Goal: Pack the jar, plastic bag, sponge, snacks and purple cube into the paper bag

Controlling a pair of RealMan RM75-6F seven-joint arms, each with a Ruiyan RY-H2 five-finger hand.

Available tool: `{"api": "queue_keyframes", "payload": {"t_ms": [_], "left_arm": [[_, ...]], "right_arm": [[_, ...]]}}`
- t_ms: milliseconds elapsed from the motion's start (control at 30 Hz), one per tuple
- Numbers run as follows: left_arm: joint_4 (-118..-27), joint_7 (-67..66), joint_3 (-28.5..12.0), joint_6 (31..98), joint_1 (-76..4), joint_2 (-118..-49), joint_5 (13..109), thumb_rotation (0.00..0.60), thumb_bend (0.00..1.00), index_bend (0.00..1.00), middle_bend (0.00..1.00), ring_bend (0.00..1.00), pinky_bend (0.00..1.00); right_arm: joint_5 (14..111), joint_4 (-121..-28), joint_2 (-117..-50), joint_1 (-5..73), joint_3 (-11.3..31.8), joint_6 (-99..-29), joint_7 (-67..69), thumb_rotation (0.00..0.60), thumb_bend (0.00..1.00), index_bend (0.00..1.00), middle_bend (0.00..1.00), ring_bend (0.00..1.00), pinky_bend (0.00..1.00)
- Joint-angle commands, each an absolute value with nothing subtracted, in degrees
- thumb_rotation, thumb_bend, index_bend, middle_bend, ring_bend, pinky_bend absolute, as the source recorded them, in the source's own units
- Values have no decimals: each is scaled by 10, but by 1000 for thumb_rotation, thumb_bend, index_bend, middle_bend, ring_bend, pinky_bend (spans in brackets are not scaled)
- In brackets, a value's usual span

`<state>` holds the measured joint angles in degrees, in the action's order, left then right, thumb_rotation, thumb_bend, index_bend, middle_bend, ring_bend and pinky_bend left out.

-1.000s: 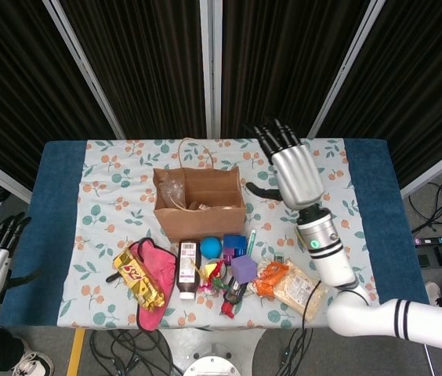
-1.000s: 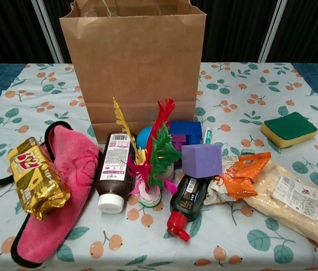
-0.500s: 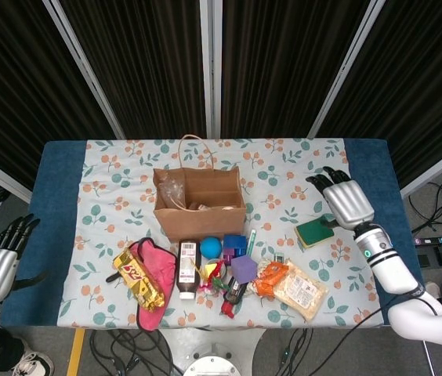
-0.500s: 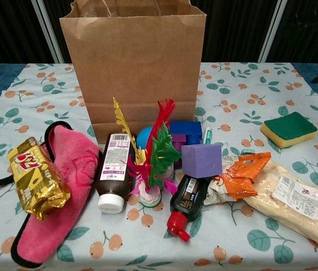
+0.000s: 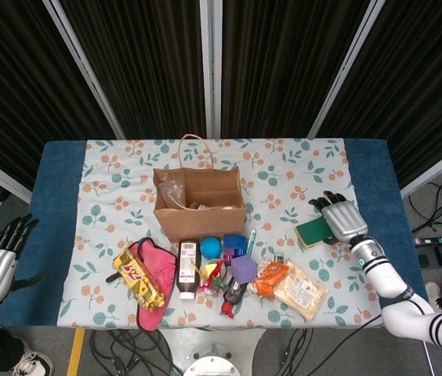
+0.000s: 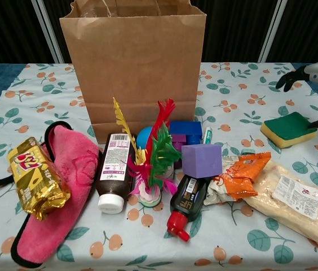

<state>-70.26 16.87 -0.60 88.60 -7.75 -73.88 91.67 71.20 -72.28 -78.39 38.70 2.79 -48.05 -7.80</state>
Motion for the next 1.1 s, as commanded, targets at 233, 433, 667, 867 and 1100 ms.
{"api": "queue_keyframes", "payload": {"t_ms": [233,433,667,867,1100], "left_arm": [[-697,169,-4,885,-77,-743,918,600,103,100,157,62,203],[-694,173,-4,886,-76,-743,915,600,104,100,157,63,202],[-687,178,-4,885,-74,-745,912,600,103,100,157,62,202],[-682,180,-3,885,-73,-748,912,600,103,100,157,62,202],[-682,181,-3,886,-72,-748,912,600,104,100,157,63,202]], "right_arm": [[713,-680,-823,396,24,-443,-78,600,0,178,195,68,177],[710,-662,-838,397,24,-430,-80,600,0,177,195,67,177],[697,-650,-848,397,23,-413,-92,600,0,195,244,100,178],[694,-644,-856,394,27,-419,-101,600,0,326,307,170,215],[692,-650,-855,390,33,-432,-109,600,9,409,361,220,261]]}}
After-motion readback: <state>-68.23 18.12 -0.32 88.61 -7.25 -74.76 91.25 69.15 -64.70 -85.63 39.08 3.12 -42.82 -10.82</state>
